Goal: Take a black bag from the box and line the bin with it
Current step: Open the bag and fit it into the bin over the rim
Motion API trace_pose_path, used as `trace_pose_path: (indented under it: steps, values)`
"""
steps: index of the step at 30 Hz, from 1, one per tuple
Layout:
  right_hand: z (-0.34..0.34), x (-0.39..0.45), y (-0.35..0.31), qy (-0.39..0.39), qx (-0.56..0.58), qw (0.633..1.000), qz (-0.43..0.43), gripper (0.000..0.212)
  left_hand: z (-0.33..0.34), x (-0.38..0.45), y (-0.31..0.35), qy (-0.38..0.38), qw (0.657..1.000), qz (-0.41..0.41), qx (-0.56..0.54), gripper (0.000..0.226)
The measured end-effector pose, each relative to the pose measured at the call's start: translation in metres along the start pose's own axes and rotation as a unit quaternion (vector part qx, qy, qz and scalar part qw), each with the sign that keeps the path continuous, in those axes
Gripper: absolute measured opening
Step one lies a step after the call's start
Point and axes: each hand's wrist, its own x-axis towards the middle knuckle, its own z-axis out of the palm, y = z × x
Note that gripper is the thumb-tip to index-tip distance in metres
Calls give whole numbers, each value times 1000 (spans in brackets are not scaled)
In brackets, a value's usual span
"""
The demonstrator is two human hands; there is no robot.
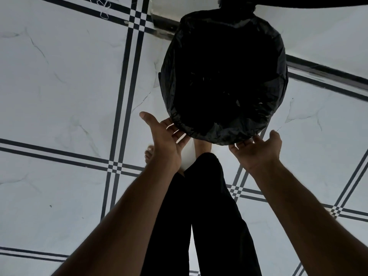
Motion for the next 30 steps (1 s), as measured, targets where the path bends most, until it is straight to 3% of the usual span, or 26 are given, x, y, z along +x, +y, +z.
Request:
trace_pose_path:
  steps: [9,12,14,16,17,19,21,24,27,30]
  values:
    - [-7,9,-7,6,-15,1000,13,63,-10,9,-8,-73,993,-82,-42,99]
    - [-12,10,-9,42,-19,999,-6,50,-18,11,-11,-75,986,-107,-106,100]
    - [-11,6,-8,120,-126,981,-85,29,-21,12,-14,-70,981,-113,-138,99]
    - [-7,-6,-5,174,-275,909,-260,15,-22,12,-15,-69,982,-105,-140,98]
    - [-3,-14,-5,151,-348,854,-357,15,-21,14,-15,-64,984,-99,-136,97]
    - [6,-28,-6,32,-463,760,-454,18,-20,18,-13,-49,988,-78,-125,93]
    - [26,-34,-11,-78,-560,674,-476,19,-19,24,-9,-47,992,-59,-98,87]
    - [84,-17,-12,-177,-670,568,-444,17,-23,32,-4,-73,995,-51,-47,82]
    - [136,44,-1,-186,-777,450,-399,23,-31,40,0,-100,993,-54,-20,76]
    - [160,103,10,-124,-857,332,-373,32,-42,54,0,-142,988,-68,-7,71]
